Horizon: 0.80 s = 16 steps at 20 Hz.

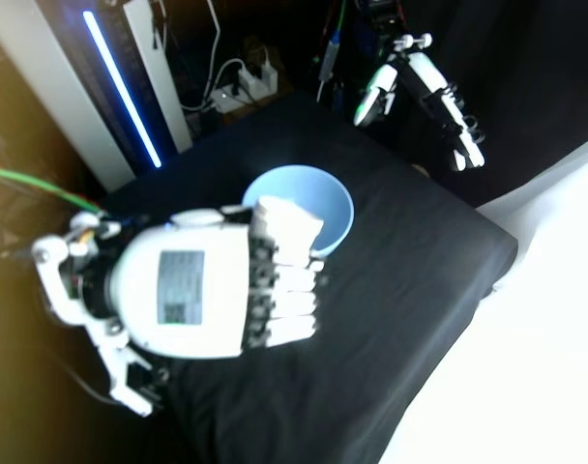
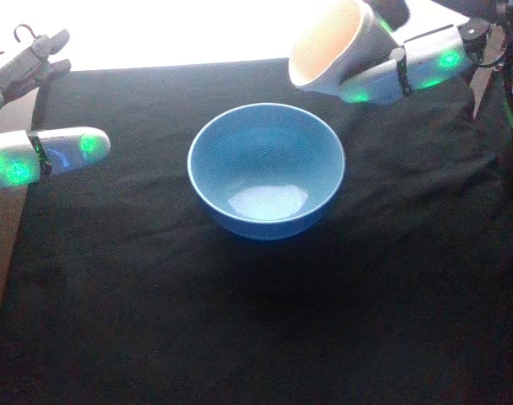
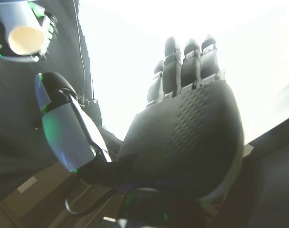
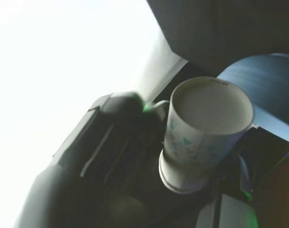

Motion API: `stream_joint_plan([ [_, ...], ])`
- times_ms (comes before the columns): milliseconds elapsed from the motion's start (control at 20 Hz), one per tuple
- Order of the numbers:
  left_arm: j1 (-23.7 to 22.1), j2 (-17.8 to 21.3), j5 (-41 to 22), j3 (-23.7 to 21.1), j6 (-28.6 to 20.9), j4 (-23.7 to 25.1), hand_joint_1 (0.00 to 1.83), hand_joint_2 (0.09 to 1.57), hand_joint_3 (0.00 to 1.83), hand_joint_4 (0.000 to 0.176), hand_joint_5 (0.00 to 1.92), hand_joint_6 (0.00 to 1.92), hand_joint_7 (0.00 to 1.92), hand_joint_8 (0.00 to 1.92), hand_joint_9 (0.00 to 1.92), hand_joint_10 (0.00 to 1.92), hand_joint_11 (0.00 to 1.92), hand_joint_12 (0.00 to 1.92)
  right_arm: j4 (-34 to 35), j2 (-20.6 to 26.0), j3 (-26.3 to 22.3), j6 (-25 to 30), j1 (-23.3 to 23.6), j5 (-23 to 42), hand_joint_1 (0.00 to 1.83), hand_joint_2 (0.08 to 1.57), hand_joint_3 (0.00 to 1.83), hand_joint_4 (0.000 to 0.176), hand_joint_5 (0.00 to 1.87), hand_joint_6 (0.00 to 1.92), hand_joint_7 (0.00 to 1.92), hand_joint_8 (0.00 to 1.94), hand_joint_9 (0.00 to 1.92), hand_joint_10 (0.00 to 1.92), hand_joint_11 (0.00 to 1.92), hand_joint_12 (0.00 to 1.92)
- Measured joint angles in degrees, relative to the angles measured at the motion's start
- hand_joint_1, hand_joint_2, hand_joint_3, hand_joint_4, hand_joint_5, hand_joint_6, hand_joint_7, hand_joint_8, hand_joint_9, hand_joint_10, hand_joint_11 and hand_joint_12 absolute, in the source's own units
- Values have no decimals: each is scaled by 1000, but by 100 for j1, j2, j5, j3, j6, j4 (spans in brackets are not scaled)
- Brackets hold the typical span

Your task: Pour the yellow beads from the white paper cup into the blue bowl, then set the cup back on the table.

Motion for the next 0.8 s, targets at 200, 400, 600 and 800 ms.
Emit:
stream_joint_plan([
  [200, -15, 0, 4, 0, 0, 15, 508, 768, 0, 70, 44, 2, 285, 16, 88, 7, 0, 0, -260, -37, -50, 4, 125, -13, 1280, 1070, 2, 0, 1223, 311, 1036, 1148, 890, 1690, 721, 1918],
  [400, -15, 0, 9, 0, -2, 17, 506, 788, 7, 41, 27, 0, 282, 8, 111, 11, 17, 8, -601, -42, -87, 24, 251, -76, 1290, 1021, 0, 0, 1309, 200, 1201, 842, 867, 1305, 120, 1816],
  [600, -15, 2, 26, 0, -7, 63, 512, 797, 8, 41, 30, 4, 298, 12, 121, 12, 34, 15, -1062, -42, -157, 35, 476, -299, 1305, 1001, 0, 0, 1324, 161, 1293, 664, 1179, 1258, 953, 1721],
  [800, -15, 7, 57, 0, -13, 61, 510, 772, 0, 35, 41, 6, 304, 9, 106, 2, 20, 11, -1488, -42, -188, 96, 509, -455, 1284, 1068, 2, 0, 1168, 386, 1091, 1061, 1044, 1551, 887, 1899],
])
